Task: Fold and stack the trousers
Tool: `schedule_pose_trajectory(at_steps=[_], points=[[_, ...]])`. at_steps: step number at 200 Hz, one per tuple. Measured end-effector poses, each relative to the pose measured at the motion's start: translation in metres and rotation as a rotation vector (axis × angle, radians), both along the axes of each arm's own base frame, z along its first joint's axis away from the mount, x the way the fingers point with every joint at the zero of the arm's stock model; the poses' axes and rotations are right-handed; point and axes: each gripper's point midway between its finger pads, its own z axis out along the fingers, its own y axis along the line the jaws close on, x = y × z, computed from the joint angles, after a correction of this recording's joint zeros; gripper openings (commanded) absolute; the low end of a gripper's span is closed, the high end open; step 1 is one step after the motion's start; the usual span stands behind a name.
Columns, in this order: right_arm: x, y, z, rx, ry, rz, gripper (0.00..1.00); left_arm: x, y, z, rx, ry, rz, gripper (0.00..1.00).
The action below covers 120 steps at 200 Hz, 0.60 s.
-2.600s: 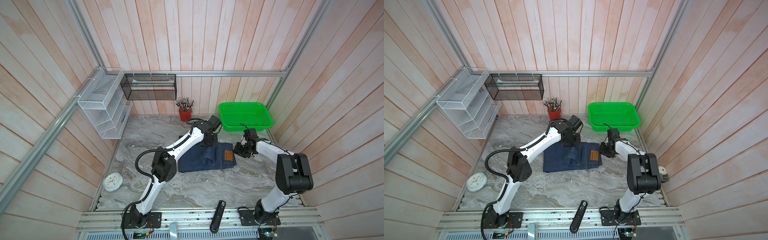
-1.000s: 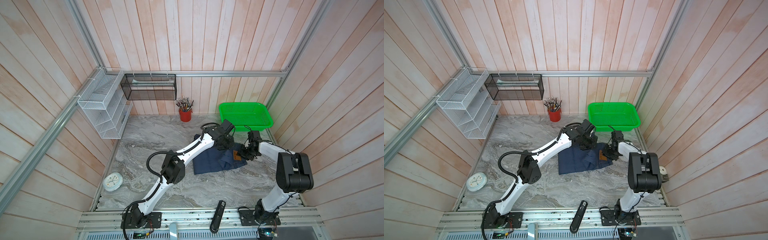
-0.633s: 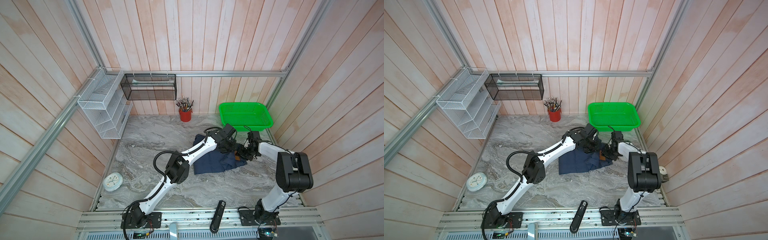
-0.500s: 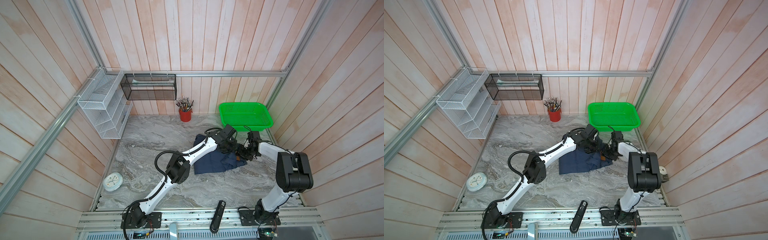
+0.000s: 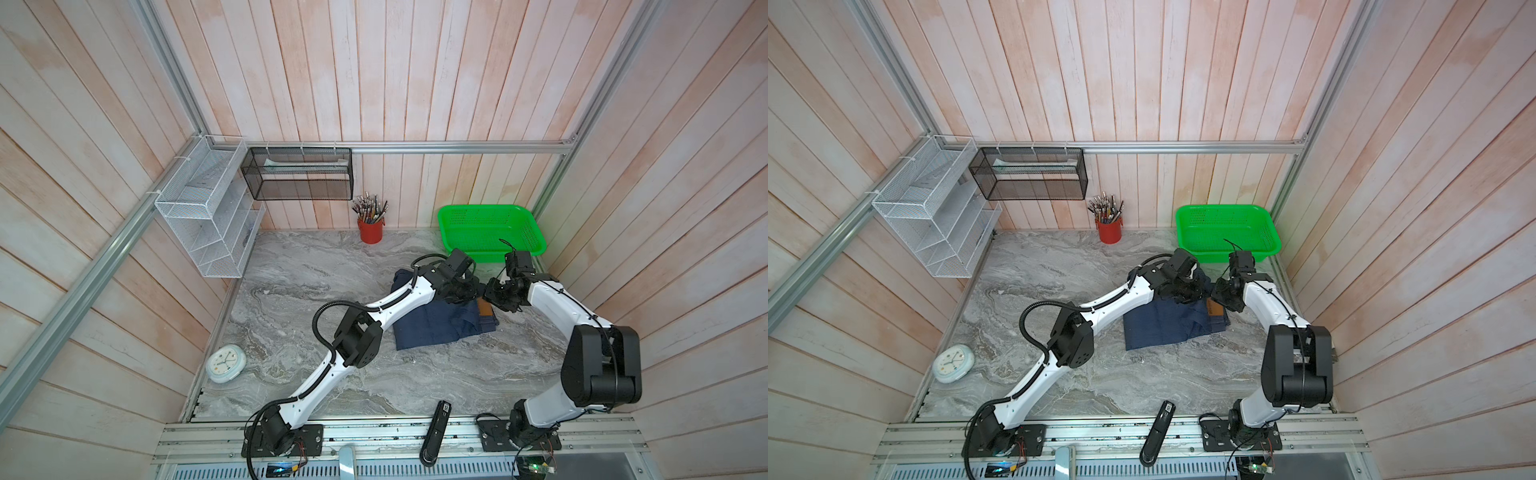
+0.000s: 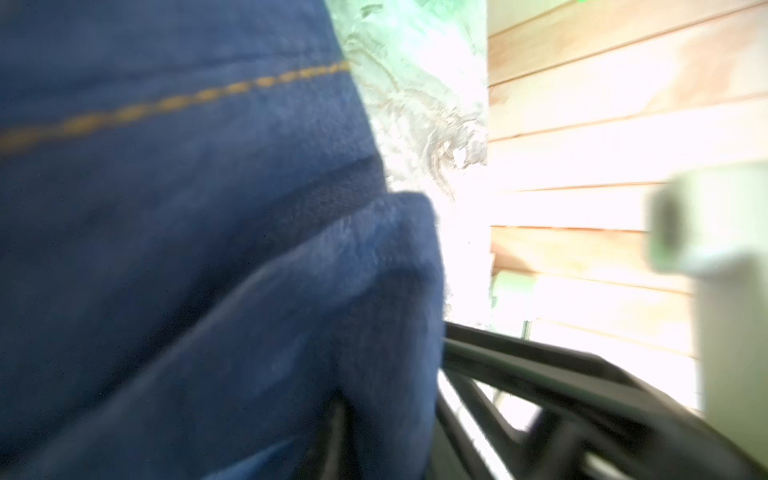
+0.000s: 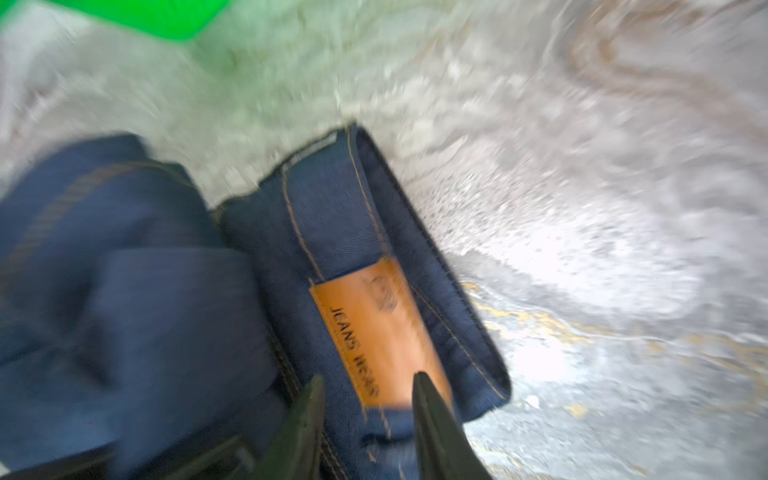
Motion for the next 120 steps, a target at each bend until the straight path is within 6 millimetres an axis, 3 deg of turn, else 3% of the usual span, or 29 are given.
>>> schedule_pose_trajectory(at_steps=[29, 52, 85, 105, 120], points=[[0.000, -0.004, 0.021, -0.014, -0.033, -0.017, 0.38, -0.001, 0.001, -0.006, -0.001, -0.005, -0.006, 0.62], [-0.002, -0.004, 0.028, -0.010, -0.041, -0.015, 0.38, -0.003, 0.003, 0.011, -0.024, -0.035, -0.011, 0.66], [-0.006, 0.001, 0.028, 0.010, -0.025, -0.001, 0.38, -0.008, 0.020, 0.076, -0.100, -0.124, 0.001, 0.66], [-0.005, 0.005, 0.023, 0.030, -0.012, 0.016, 0.38, -0.014, 0.051, 0.124, -0.143, -0.194, 0.030, 0.68], [-0.005, 0.009, 0.011, 0.047, 0.015, 0.029, 0.38, -0.015, 0.081, 0.147, -0.154, -0.241, 0.064, 0.71]])
